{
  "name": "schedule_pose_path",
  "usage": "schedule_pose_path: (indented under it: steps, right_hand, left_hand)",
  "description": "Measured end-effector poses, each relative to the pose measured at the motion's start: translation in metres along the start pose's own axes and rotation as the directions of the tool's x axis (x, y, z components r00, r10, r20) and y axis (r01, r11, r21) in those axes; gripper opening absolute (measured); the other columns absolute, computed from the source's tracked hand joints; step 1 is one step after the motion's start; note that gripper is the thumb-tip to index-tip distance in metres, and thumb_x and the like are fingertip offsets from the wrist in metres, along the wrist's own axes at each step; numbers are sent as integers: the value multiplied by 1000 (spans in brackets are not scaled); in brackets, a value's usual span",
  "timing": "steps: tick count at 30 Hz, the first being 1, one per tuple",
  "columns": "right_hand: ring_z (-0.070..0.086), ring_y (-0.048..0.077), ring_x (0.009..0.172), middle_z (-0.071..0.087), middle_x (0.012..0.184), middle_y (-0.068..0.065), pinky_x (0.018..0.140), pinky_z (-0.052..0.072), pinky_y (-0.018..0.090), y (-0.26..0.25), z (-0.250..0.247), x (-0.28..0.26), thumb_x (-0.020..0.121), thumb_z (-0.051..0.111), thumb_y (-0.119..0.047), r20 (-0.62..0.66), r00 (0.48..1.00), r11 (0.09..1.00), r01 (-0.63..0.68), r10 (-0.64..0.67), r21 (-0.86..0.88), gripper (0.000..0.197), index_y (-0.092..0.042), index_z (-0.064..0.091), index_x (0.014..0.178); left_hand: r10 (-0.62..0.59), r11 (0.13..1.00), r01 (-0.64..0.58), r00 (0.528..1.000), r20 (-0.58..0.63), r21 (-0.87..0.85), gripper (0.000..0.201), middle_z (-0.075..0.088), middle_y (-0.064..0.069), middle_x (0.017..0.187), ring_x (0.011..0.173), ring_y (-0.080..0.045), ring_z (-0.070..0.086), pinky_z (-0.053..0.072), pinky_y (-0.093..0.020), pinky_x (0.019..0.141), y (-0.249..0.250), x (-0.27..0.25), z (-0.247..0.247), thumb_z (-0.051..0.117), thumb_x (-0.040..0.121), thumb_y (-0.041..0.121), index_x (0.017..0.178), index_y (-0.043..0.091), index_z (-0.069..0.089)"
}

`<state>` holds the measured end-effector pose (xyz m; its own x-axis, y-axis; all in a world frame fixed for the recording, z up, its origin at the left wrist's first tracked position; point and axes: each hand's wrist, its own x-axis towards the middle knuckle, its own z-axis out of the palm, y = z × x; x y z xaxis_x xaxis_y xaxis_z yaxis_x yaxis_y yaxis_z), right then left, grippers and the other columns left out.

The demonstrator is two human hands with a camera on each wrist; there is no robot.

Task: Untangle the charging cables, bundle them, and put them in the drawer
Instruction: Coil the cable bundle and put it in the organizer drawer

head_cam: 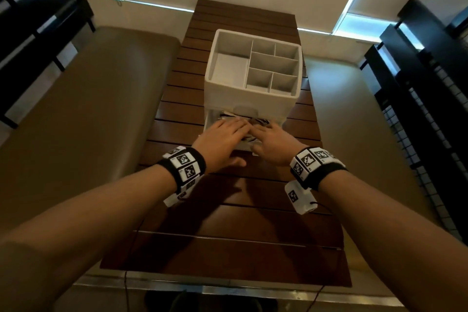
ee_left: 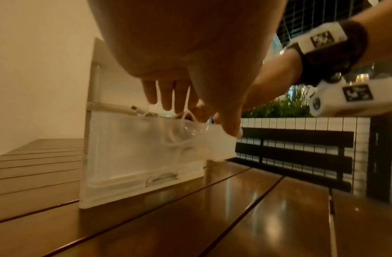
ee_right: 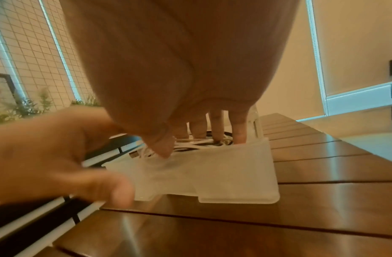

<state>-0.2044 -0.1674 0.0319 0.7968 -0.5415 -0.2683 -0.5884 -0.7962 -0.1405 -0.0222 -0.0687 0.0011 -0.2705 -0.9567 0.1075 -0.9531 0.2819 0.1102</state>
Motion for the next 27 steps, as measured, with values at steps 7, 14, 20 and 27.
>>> schedule_pose_path:
  steps: [7,14,20,27]
  right_hand:
    - [37,32,139,37,164,-8,109,46,54,6,-4,-1,94,59,-8,84,996,999,-38,36,24,84,-32,21,165]
    - [54,35,120,53,135,13,86,54,50,8,6,-18,93,57,0,-146,989,998,-25,31,49,43,-12,55,134]
    - [48,28,123,57,130,5,80,53,45,10,10,-16,101,49,-11,-97,995,997,-2,-6,-83,38,-21,60,136]
    - [59,30,119,66,129,6,92,53,47,14,14,-22,94,56,-1,-210,978,994,19,5,108,40,-16,68,129]
  left_hand:
    - [-26,1000,27,991,130,-7,76,30,-16,169,154,-30,33,24,-39,127,-14,13,3,60,105,20,165,7,17]
    - [39,996,-41,999,-23,-83,66,46,-12,160,135,-32,56,60,-47,90,-22,-3,3,73,89,-4,148,15,49]
    - [57,994,-59,998,-21,-90,43,68,-11,132,119,-33,66,60,-46,86,-26,-4,1,71,88,-1,128,14,68]
    - [-83,979,33,964,-252,-199,32,64,-2,120,113,-27,54,48,-48,90,-31,-13,-8,81,84,39,109,21,71]
